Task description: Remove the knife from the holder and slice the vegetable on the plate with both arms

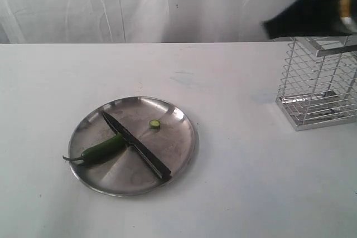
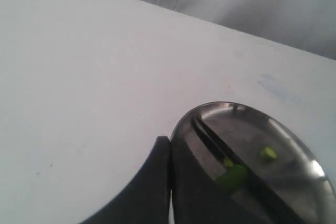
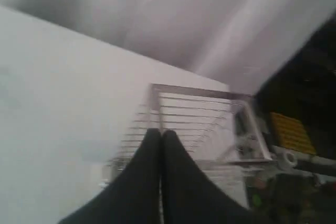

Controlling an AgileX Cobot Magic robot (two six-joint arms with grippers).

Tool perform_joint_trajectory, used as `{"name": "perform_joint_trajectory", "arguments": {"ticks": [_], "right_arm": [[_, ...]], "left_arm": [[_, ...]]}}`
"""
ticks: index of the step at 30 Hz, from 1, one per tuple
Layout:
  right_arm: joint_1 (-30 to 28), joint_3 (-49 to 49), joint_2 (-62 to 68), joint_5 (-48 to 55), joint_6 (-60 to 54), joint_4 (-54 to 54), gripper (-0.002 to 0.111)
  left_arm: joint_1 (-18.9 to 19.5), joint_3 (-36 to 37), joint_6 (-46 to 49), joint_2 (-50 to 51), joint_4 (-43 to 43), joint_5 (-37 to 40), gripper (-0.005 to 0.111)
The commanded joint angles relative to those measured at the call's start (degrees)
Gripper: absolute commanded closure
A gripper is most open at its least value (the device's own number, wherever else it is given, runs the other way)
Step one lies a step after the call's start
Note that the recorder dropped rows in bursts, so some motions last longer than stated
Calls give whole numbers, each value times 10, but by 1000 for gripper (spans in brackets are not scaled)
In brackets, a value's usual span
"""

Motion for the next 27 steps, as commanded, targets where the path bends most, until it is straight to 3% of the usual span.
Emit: {"name": "perform_joint_trajectory", "arguments": {"ticks": [1,4,8,13,19,26,27], "right_arm": [[-41,82,-112,38,52,-65,108],[-42,167,-212,-18,52,-18,108],[-42,290,-367,-208,51,15,108],[-42,350,-497,-387,53,14,108],[-42,364,-560,-416,77,63,108],[-42,371,-607,-387,72,52,108],[-65,389,-638,-380,51,20,108]], "left_arm": [[0,4,22,-44,-8,74,107],[0,4,23,-65,33,140,107],[0,4,23,-70,77,214,107],[0,4,23,-70,80,221,107],[0,4,23,-70,80,218,107],[0,4,23,-70,80,218,107],[0,4,23,-70,80,222,107]]}}
